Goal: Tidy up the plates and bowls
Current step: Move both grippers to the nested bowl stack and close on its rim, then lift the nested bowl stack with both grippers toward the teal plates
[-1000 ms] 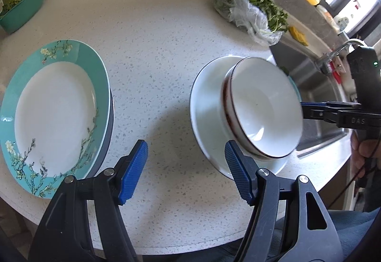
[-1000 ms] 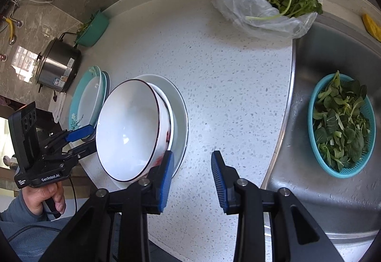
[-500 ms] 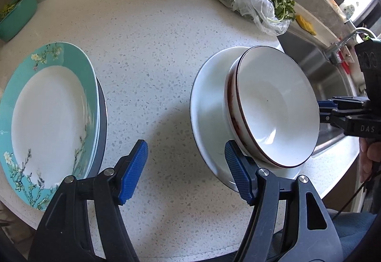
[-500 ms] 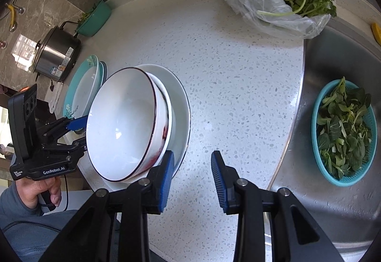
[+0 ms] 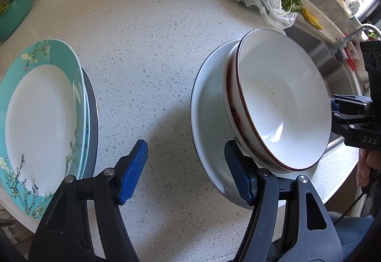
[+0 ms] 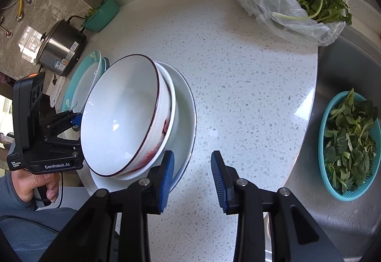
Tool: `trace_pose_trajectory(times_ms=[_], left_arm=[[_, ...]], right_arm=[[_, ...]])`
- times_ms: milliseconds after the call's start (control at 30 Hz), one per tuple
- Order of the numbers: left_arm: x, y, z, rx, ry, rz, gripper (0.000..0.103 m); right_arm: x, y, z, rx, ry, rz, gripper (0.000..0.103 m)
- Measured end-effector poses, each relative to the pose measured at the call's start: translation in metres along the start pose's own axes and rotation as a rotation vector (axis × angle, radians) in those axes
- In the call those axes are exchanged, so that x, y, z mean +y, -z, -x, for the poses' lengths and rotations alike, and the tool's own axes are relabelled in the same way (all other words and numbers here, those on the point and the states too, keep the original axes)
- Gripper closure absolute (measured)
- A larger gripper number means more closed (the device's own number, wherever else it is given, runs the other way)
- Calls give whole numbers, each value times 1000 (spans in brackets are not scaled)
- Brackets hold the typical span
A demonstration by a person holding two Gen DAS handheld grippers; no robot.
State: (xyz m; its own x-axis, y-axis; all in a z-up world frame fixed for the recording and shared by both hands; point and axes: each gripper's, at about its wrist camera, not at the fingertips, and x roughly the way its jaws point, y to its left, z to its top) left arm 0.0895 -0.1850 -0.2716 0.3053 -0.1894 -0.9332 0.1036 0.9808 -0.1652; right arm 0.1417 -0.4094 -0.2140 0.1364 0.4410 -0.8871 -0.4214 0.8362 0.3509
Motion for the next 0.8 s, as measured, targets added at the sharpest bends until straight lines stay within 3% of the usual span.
trace_pose_trajectory(times_ms=[367, 467, 533, 600, 800], left_arm=[[-14, -8, -17, 5, -34, -26, 40], [-16, -10, -21, 0, -23, -28, 48], [-19, -12, -22, -8, -8, -38, 61], [-23, -13, -21, -18, -1, -50, 67], [-24, -15, -23, -25, 9, -53, 73]], right_arm=[[5, -1, -13, -4, -18, 13, 67], [4, -2, -15, -9, -30, 13, 67], [5, -2, -17, -8, -31, 12, 67], [5, -2, -18, -10, -38, 9, 67], [5, -1, -21, -17, -75, -8, 68]])
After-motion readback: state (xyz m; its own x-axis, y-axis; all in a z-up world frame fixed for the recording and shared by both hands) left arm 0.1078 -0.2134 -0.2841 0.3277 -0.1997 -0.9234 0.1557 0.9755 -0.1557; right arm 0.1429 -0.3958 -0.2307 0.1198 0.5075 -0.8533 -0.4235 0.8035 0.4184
